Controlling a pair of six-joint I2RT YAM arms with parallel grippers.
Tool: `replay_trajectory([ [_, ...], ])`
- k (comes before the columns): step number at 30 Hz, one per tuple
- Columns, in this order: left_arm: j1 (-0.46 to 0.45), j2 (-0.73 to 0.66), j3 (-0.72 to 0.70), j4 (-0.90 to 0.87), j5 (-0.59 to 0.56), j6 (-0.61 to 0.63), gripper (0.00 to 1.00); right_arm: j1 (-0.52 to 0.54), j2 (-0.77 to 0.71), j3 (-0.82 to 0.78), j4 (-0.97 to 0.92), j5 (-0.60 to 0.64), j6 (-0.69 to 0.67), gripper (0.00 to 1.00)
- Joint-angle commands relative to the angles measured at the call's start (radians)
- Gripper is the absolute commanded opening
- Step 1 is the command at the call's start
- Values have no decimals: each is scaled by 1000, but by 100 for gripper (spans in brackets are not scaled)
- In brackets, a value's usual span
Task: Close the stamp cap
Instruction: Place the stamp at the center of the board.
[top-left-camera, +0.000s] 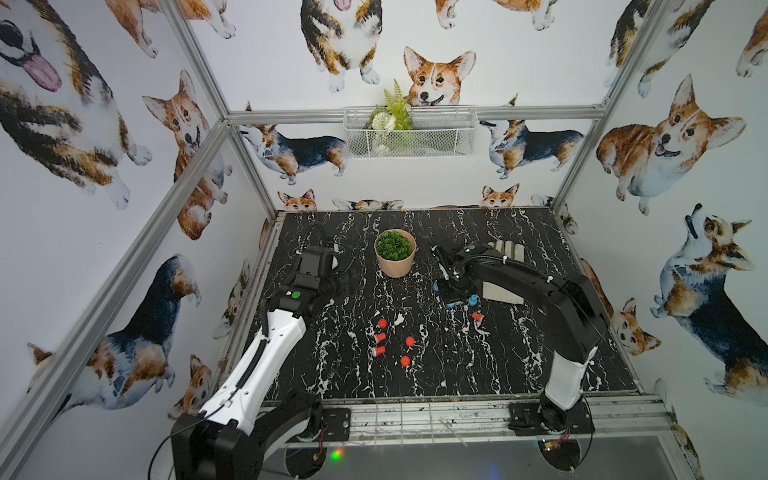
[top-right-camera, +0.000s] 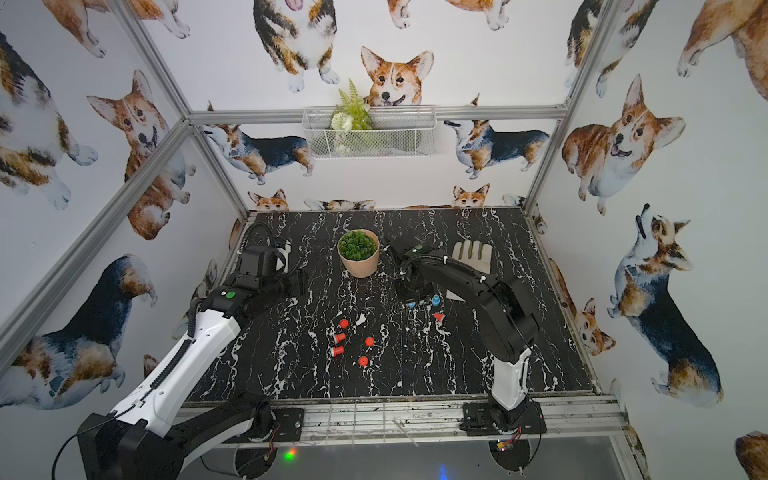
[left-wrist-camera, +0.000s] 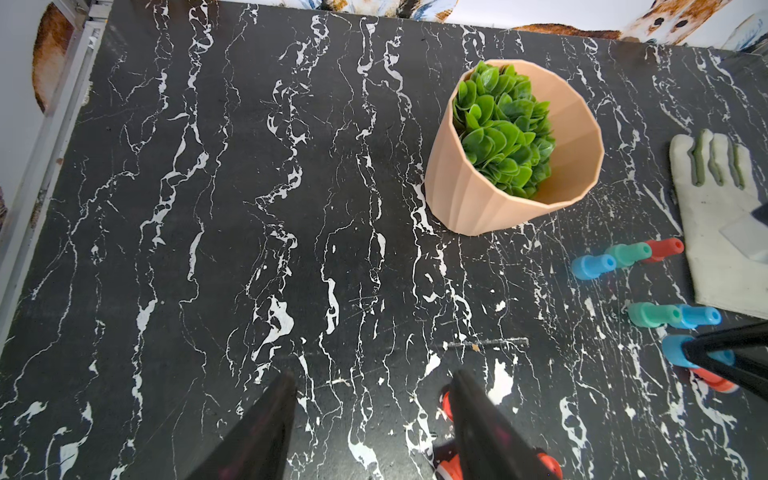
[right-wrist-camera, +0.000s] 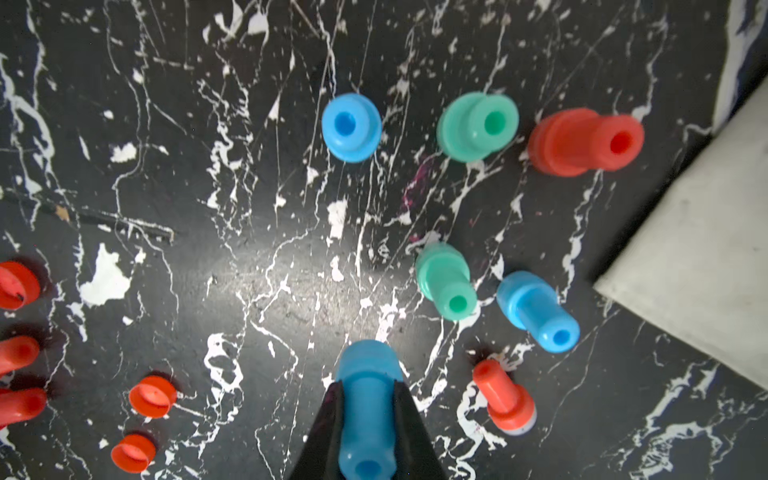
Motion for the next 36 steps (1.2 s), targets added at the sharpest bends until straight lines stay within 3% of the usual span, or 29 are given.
replay_trajectory([
  [1, 2, 3, 6, 1, 2, 13, 62, -1, 55, 56, -32, 10, -40, 5],
  [15, 2, 13, 8, 4, 11, 12, 62, 0, 175, 76, 58, 27, -43, 17],
  [24, 2, 13, 9, 2, 12, 12, 62, 1, 162, 69, 64, 8, -31, 30],
  [36, 2, 6, 6, 1, 12, 12, 63, 1, 133, 76, 47, 22, -35, 37],
])
